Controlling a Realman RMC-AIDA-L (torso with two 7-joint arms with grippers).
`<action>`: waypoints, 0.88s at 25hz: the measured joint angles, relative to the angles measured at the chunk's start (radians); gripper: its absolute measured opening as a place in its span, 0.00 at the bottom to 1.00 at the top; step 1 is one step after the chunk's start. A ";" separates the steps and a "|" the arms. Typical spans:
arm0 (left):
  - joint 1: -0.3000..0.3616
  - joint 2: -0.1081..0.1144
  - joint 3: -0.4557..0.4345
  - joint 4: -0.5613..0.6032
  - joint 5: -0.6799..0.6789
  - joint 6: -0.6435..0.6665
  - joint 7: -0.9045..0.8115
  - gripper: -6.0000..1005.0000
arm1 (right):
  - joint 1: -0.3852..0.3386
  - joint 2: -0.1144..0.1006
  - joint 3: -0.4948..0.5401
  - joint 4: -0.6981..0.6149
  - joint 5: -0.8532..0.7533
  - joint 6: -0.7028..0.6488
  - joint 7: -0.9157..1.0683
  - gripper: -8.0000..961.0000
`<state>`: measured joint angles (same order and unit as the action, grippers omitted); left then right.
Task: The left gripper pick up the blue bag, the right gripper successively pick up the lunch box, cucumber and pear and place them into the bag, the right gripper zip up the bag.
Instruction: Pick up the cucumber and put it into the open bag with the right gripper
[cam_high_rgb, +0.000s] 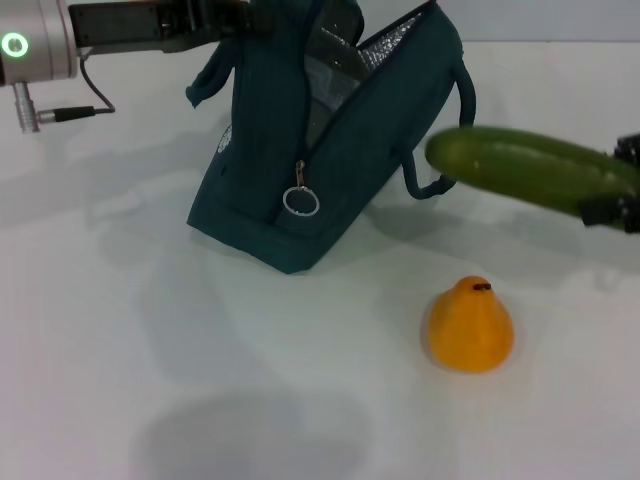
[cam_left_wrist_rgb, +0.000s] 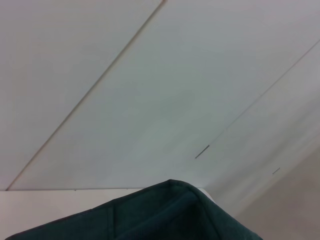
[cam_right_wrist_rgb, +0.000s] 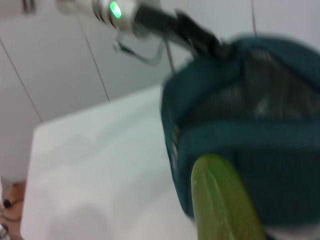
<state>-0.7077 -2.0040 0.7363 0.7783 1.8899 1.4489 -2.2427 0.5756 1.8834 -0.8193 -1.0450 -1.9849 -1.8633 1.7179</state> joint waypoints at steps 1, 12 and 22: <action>-0.004 0.001 0.000 -0.002 0.000 0.000 0.000 0.07 | 0.002 -0.001 0.000 -0.005 0.026 -0.002 0.000 0.58; -0.018 -0.005 0.003 0.002 0.000 0.005 -0.005 0.07 | 0.151 0.031 -0.022 -0.010 -0.017 0.095 0.030 0.58; -0.018 -0.006 0.002 0.003 -0.001 0.005 -0.013 0.07 | 0.278 0.041 -0.087 -0.087 -0.291 0.117 0.105 0.58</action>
<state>-0.7260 -2.0097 0.7383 0.7809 1.8886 1.4543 -2.2560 0.8539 1.9242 -0.9064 -1.1324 -2.2758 -1.7464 1.8229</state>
